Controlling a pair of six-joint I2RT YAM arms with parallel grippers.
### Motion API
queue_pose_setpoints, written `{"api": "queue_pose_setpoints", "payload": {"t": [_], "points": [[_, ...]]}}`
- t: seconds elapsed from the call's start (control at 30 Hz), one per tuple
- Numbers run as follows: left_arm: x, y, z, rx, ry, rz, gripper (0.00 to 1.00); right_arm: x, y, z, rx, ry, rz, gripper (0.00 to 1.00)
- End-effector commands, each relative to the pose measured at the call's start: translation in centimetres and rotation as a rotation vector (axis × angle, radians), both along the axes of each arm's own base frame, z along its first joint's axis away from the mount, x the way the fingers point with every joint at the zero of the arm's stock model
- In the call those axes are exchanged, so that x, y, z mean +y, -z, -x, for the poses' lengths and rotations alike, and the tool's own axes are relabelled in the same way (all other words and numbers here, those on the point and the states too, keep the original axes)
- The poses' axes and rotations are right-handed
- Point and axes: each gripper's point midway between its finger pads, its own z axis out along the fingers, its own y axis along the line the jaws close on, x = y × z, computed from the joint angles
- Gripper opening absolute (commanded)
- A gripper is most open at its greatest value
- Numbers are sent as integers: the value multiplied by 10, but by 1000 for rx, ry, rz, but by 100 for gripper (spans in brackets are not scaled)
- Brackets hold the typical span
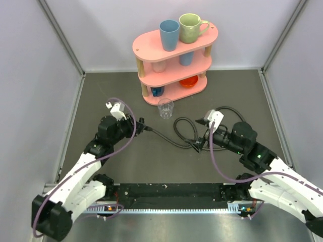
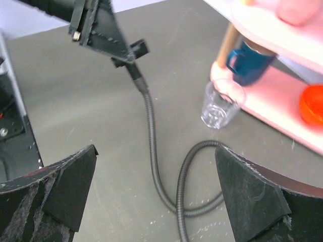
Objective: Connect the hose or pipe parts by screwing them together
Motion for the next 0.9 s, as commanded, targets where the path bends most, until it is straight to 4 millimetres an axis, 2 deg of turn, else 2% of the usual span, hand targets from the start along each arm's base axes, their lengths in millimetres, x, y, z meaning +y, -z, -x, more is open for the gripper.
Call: {"api": "queue_pose_setpoints", "payload": {"t": [0.0,0.07,0.1,0.13,0.23,0.3,0.33,0.4,0.43,0.47,0.57,0.63,0.67,0.77,0.8,0.87], "points": [[10,26,-6,206,27,80,0,-33,-1,-20,141,283,-89,99],[12,45,-10,280,32,94,0,-42,1,-23,158,340,-92,99],[13,57,-11,326,45,93,0,-44,8,-21,183,347,-64,99],[16,64,-13,348,41,82,0,-47,3,-23,187,371,-70,99],[25,84,-17,439,39,29,0,-46,8,-20,252,372,-36,99],[30,98,-16,506,48,32,10,-44,8,-18,298,374,-17,99],[31,101,-16,521,49,35,17,-47,15,-15,328,381,13,99],[35,107,-17,538,39,36,25,-47,16,-10,360,377,18,99],[35,108,-18,540,35,31,30,-49,18,-9,366,381,22,99],[38,109,-19,535,25,21,44,-51,17,-9,367,392,18,99],[46,109,-22,528,-2,-24,55,-61,17,-13,371,458,1,99],[52,107,-25,532,-34,-52,69,-68,18,-13,372,493,3,99],[54,103,-26,521,-35,-61,73,-71,21,-11,390,505,7,99],[62,90,-30,505,-76,-97,76,-80,27,-3,444,538,13,99],[66,85,-32,490,-93,-109,81,-84,25,-2,450,555,5,99],[68,61,-37,421,-91,-131,84,-92,24,4,472,579,-1,99]]}}
